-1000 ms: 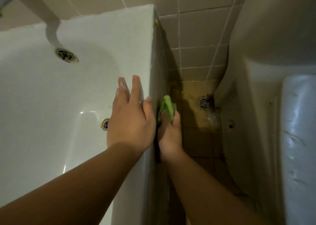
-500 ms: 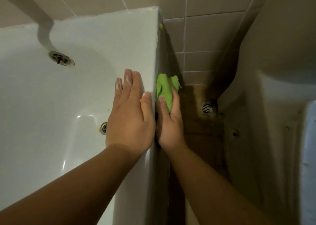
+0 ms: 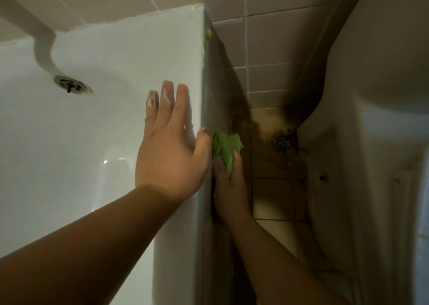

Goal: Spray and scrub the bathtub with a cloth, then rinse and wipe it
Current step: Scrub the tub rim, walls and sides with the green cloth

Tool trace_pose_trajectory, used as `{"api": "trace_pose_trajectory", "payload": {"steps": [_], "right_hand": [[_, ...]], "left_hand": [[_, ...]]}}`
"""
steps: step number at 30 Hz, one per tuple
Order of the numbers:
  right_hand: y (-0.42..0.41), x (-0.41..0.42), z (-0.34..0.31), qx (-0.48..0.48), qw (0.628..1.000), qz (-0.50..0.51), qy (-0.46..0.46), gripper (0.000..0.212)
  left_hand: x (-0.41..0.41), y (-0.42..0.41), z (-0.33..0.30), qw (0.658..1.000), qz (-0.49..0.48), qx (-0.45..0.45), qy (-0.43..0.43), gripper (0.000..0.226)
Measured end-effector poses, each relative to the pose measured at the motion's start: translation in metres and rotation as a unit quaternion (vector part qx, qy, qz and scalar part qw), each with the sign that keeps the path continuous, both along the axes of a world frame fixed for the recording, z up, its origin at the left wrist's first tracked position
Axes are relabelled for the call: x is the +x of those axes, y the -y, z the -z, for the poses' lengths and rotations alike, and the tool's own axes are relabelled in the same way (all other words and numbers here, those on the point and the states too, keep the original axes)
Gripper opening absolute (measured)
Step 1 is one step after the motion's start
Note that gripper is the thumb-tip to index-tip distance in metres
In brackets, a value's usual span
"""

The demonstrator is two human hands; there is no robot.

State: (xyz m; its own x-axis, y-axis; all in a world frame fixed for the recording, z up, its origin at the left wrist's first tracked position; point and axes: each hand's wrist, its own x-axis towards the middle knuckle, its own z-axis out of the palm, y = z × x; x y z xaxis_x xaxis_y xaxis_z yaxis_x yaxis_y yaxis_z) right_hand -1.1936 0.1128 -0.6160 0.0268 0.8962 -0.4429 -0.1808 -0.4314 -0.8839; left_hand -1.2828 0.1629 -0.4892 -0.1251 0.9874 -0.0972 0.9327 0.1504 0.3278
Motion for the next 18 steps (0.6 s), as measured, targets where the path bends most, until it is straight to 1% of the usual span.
{"api": "trace_pose_trajectory", "payload": {"steps": [2, 4, 5, 7, 9, 11, 13, 14, 16, 18], "right_hand": [[-0.007, 0.001, 0.023, -0.065, 0.998, -0.006, -0.001, 0.049], [-0.038, 0.0, 0.042, -0.14, 0.99, 0.006, -0.024, 0.059], [-0.056, -0.002, 0.048, -0.165, 0.986, 0.007, -0.019, 0.064], [-0.083, -0.011, 0.05, -0.15, 0.988, 0.023, 0.009, 0.067], [-0.086, -0.015, 0.046, -0.098, 0.994, 0.035, 0.028, 0.066], [-0.064, -0.012, 0.041, -0.038, 0.998, 0.04, 0.026, 0.059], [-0.035, -0.01, 0.05, -0.011, 0.999, 0.036, 0.01, 0.06], [-0.022, -0.01, 0.062, -0.031, 0.999, 0.034, -0.002, 0.063], [-0.02, -0.012, 0.09, -0.14, 0.989, 0.032, -0.015, 0.071], [-0.041, -0.01, 0.113, -0.253, 0.967, 0.024, -0.018, 0.066]], "left_hand": [[0.0, -0.004, -0.002, 1.0, 0.004, -0.01, -0.002, 0.083], [0.0, -0.007, -0.003, 1.0, 0.005, -0.015, 0.0, 0.086], [0.0, -0.009, -0.002, 1.0, 0.007, -0.017, 0.003, 0.087], [-0.002, -0.013, -0.004, 1.0, 0.006, -0.011, 0.008, 0.09], [-0.002, -0.018, -0.003, 1.0, 0.005, -0.01, 0.009, 0.09], [-0.002, -0.022, -0.003, 1.0, 0.004, -0.012, 0.009, 0.089], [-0.003, -0.026, -0.003, 1.0, 0.005, -0.009, 0.011, 0.089], [-0.003, -0.028, -0.004, 1.0, 0.007, -0.008, 0.011, 0.089], [-0.004, -0.031, -0.004, 1.0, 0.01, -0.009, 0.008, 0.089], [-0.005, -0.035, -0.003, 1.0, 0.012, -0.008, 0.007, 0.09]]}}
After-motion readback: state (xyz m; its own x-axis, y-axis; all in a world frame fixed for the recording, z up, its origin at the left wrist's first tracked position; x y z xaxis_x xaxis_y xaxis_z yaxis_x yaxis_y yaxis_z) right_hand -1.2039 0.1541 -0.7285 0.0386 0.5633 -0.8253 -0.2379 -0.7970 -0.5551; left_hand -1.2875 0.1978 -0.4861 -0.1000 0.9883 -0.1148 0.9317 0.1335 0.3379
